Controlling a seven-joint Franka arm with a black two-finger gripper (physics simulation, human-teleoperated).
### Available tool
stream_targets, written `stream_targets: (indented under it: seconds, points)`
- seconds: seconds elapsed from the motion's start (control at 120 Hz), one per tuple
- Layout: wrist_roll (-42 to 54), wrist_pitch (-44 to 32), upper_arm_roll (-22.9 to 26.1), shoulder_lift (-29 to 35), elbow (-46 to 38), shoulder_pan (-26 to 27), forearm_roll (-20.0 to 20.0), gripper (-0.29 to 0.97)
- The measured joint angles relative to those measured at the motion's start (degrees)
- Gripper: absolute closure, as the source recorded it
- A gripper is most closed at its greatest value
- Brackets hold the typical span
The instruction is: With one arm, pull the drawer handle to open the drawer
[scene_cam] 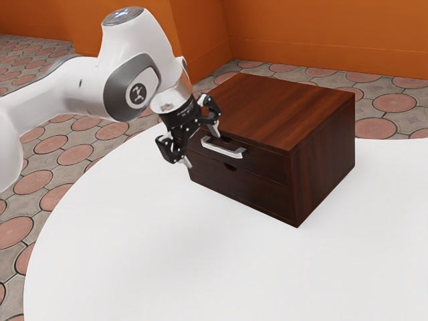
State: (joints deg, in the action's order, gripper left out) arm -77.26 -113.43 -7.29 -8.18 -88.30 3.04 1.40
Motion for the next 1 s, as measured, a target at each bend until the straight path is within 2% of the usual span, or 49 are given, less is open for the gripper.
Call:
stream_targets:
  seconds: [0.333, 0.583, 1.0]
  points:
    - [0.49, -0.45, -0.35, -1.8, 0.36, -1.31, 0.05, 0.0]
    - [0.71, -1.29, -0.35, -2.28, 0.65, -1.36, 0.06, 0.2]
    - [1.17, -4.13, -0.35, -5.96, 3.93, -2.41, -0.03, 0.26]
